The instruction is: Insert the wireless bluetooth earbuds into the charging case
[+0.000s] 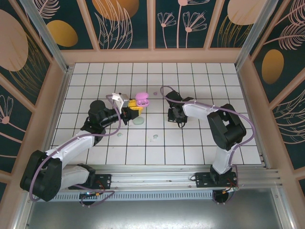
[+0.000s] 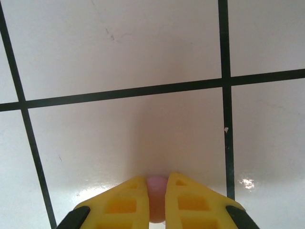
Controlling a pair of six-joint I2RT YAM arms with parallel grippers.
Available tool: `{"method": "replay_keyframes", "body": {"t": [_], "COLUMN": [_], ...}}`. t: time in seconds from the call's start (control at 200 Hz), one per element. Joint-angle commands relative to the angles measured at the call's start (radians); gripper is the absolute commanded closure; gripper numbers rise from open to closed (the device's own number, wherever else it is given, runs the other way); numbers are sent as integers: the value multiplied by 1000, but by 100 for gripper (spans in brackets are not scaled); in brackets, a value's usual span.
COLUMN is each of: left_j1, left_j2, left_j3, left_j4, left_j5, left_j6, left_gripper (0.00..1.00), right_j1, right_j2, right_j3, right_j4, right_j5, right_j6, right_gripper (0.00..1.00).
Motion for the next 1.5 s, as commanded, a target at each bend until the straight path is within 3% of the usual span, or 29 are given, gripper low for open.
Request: {"method": "replay_keyframes", "body": {"t": [0.0, 0.3, 0.43, 0.671, 0.881, 1.081, 1.496], "left_j1": [-8, -23, -42, -70, -81, -84, -87], "left_j2": [-29, -21, 16, 86, 106, 112, 94], "left_j3": [-25, -53, -15, 40, 52, 55, 47], "left_j4": [60, 210, 206, 212, 207, 204, 183], "left_j5": [30, 13, -24, -66, -68, -74, -89], "left_j6": [22, 49, 71, 64, 54, 43, 49], "left_gripper": [100, 100, 100, 100, 100, 100, 100], "right_j1": [5, 46, 67, 106, 166, 238, 325], "right_j2": [-111, -440, -572, -690, -667, -549, -398], "right_j3": [10, 15, 25, 49, 73, 132, 234], "right_j4": [-24, -17, 28, 116, 212, 251, 204], "right_j5": [-1, -81, -206, -296, -306, -262, -161], "right_j6": [-16, -45, -29, 37, 40, 9, -51], "right_gripper": [95, 97, 97, 96, 96, 96, 96]}}
